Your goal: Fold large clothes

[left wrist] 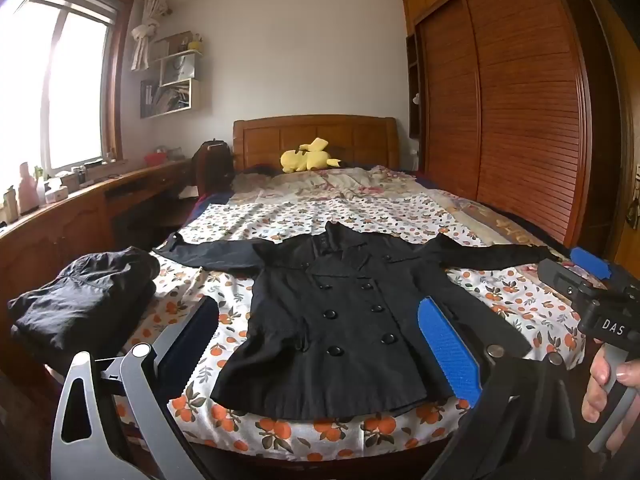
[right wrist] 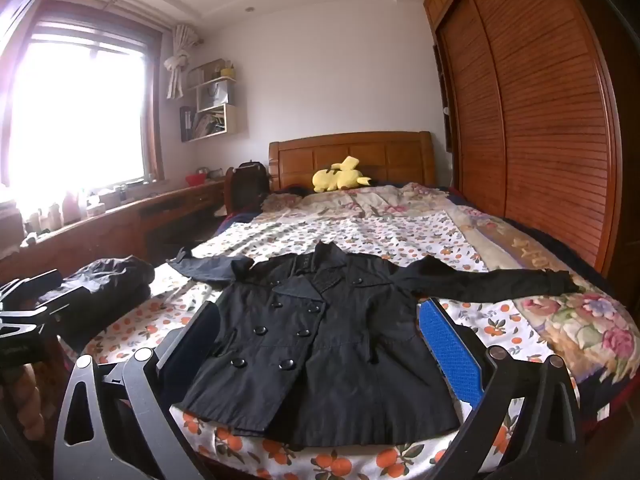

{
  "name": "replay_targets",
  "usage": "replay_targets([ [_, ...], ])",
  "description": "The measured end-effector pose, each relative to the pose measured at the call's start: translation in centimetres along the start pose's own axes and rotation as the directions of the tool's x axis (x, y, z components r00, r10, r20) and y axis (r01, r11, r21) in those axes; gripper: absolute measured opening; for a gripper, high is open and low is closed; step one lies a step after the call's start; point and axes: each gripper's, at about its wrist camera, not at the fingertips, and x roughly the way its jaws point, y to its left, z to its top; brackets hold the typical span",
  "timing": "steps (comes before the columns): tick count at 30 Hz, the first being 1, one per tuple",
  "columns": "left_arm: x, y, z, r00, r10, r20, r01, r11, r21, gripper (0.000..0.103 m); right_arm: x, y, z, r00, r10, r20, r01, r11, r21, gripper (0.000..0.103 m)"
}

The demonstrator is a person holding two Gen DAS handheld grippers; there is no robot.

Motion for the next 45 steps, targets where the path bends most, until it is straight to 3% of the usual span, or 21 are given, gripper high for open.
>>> replay_targets([
  [45, -0.95, 0.03, 0.69, 1.0, 0.005, 0.02, -0.006, 1.0, 0.017, 0.101, -0.51, 0.43, -0.11, 1.0, 0.008, 0.019, -0.008, 1.0, -0.007, 0.097],
])
